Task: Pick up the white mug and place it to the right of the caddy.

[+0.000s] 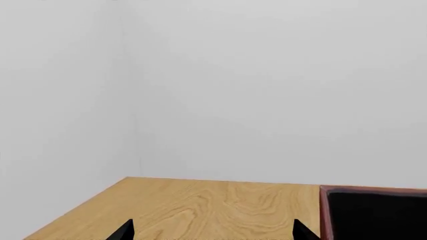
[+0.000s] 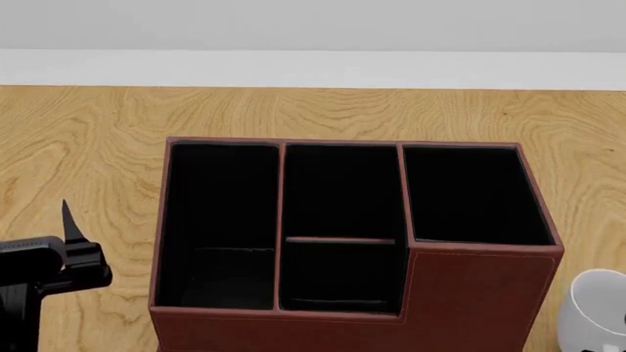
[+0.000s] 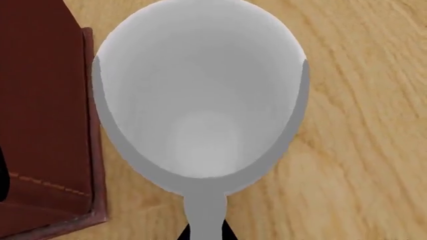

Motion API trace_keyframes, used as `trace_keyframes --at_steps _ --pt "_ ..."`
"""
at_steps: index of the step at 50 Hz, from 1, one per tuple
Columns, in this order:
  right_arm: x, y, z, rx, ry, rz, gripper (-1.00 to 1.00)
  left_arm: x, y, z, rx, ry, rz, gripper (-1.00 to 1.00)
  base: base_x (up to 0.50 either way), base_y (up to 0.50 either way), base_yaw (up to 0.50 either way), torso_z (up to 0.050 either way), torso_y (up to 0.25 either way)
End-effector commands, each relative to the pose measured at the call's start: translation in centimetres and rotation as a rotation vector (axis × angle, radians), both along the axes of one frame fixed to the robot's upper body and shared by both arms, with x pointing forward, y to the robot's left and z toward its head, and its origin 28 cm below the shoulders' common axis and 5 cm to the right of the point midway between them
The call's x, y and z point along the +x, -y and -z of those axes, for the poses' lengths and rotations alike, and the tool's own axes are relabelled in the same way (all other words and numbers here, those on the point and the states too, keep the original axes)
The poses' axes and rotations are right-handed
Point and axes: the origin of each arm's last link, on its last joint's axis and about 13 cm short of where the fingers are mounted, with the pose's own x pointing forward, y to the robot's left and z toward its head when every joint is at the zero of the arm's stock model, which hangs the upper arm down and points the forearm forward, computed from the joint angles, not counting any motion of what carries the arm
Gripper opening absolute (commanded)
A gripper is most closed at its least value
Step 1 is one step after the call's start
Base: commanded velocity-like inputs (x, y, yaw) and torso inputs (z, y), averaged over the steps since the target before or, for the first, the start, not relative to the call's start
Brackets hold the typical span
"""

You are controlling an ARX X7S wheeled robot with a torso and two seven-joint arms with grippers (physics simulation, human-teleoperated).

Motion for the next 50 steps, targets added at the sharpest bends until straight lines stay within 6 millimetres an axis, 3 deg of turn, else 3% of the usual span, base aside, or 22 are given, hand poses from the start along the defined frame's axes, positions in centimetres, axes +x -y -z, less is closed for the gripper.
trace_keyframes --at_steps 1,16,27,50 --pt "-0.7 -0.3 1.1 -0.014 -0.062 -0.020 1.00 -0.1 0.1 0.1 0.012 0.001 -0.002 1.00 0.00 0.00 0.00 0.000 0.000" --pt "-0.9 0.0 1.1 -0.019 -0.059 -0.006 1.00 -0.1 0.2 0.0 0.006 0.003 0.008 1.00 0.00 0.00 0.00 0.000 0.000" --pt "0.0 0.2 -0.1 -0.031 -0.021 -0.032 1.00 -0.2 0.1 -0.5 -0.002 0.015 0.007 1.00 0.00 0.00 0.00 0.000 0.000" --pt "-0.5 0.2 0.7 -0.034 -0.023 -0.053 1.00 -0.3 0.1 -0.6 -0.017 0.021 0.016 1.00 0.00 0.00 0.00 0.000 0.000"
